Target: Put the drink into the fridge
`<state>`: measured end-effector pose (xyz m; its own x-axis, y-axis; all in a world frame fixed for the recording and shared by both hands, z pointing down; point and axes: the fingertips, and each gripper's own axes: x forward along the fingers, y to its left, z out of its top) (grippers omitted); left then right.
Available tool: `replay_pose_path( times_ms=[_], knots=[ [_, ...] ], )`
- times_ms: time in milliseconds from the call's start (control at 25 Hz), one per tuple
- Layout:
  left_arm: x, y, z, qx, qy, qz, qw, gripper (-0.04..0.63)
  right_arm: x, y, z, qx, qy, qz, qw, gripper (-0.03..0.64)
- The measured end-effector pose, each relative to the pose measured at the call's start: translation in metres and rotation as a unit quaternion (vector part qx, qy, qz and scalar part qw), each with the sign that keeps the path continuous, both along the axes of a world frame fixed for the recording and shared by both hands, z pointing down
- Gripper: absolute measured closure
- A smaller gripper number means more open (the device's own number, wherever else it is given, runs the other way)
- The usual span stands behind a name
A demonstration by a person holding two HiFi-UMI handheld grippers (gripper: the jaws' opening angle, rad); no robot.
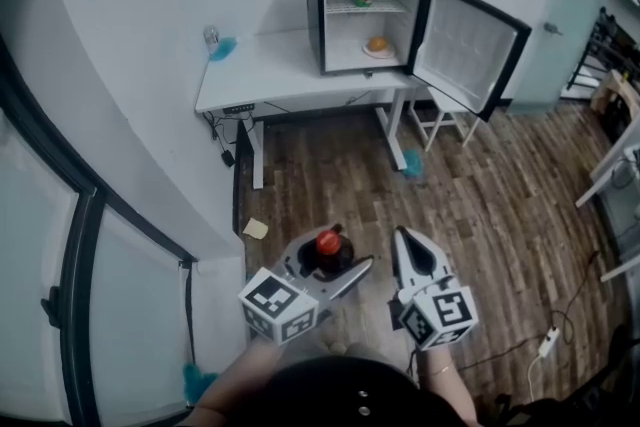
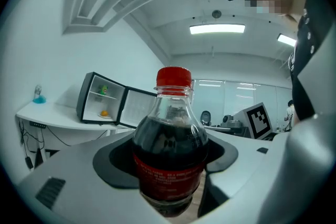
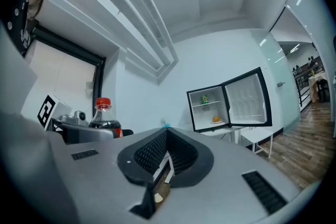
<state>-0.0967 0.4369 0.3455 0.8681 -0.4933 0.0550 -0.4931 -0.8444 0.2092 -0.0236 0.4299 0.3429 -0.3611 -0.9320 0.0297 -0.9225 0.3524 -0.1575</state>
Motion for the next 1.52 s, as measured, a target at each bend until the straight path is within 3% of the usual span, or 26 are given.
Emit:
replay_pose_path(
  times_ms=[360, 560, 760, 1520],
  knots=[
    [0.005, -0.013, 0.007, -0.013, 0.013, -0.021, 0.9996, 0.267, 0.013, -0.001, 0.010, -0.006, -0.004, 0.004, 1.000, 0.614],
    [0.009, -0.031, 0.006, -0.015, 0.016, -0.031, 0.9993, 0.267, 0.008, -0.019, 0.021, -0.017, 0.013, -0.010, 1.000, 0.614],
    [0.017, -0.059, 0.007, -0.012, 0.015, -0.024, 0.9995, 0.267, 0.009, -0.043, 0.022, -0.019, -0.003, -0.010, 1.000, 0.614],
    [0.046, -0.230, -0.002, -0.026, 0.030, 0.013, 0.9991, 0.267, 0.032, -0.228, 0.007, -0.025, -0.001, 0.004, 1.000, 0.614]
  ],
)
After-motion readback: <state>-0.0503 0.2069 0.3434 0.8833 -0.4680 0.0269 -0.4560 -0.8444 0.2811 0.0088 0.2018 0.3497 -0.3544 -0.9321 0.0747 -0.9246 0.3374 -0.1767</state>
